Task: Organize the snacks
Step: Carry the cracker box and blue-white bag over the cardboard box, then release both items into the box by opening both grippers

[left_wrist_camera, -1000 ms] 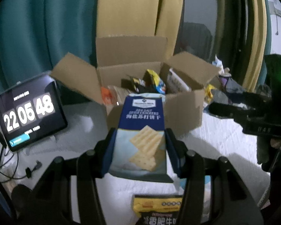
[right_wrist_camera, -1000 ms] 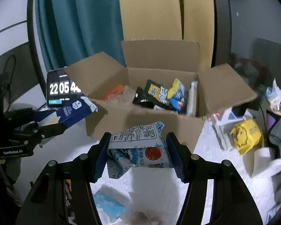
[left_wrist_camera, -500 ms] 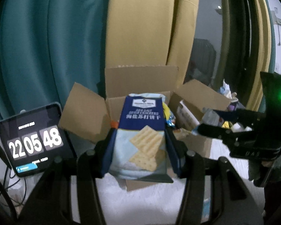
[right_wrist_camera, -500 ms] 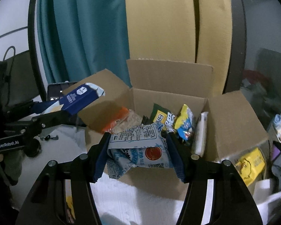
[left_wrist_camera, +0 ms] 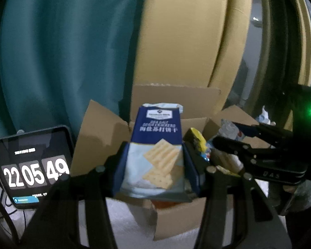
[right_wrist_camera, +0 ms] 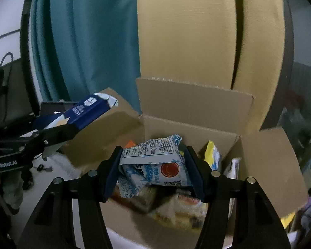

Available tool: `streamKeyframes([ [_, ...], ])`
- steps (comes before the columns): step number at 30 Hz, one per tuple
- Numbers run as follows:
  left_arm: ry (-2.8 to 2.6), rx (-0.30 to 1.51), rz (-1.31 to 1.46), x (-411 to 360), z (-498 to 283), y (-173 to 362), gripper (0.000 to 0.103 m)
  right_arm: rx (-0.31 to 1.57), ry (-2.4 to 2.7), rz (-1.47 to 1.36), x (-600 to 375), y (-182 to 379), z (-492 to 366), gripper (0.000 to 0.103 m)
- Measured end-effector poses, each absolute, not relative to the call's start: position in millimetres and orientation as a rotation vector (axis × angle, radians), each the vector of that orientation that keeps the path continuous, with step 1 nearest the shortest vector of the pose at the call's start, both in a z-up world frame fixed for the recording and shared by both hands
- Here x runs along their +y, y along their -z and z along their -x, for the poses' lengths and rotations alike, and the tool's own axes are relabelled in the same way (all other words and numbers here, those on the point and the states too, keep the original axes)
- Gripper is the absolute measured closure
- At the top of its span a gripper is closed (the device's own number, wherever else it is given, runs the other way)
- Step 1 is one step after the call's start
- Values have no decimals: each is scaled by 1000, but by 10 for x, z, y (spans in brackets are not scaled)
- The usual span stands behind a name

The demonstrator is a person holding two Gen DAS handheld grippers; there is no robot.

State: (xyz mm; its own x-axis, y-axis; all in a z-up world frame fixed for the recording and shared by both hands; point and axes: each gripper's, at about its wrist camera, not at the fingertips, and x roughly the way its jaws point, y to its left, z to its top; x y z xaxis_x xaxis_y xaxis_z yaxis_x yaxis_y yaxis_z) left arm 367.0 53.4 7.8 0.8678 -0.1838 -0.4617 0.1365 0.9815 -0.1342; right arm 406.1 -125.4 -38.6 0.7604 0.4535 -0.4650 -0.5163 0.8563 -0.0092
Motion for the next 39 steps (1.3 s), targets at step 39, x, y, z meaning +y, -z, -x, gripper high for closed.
streamKeyframes([
  [39,122,624,92,210,-4576,10,19,311,-449,123,-1502,-148,-4537,13],
])
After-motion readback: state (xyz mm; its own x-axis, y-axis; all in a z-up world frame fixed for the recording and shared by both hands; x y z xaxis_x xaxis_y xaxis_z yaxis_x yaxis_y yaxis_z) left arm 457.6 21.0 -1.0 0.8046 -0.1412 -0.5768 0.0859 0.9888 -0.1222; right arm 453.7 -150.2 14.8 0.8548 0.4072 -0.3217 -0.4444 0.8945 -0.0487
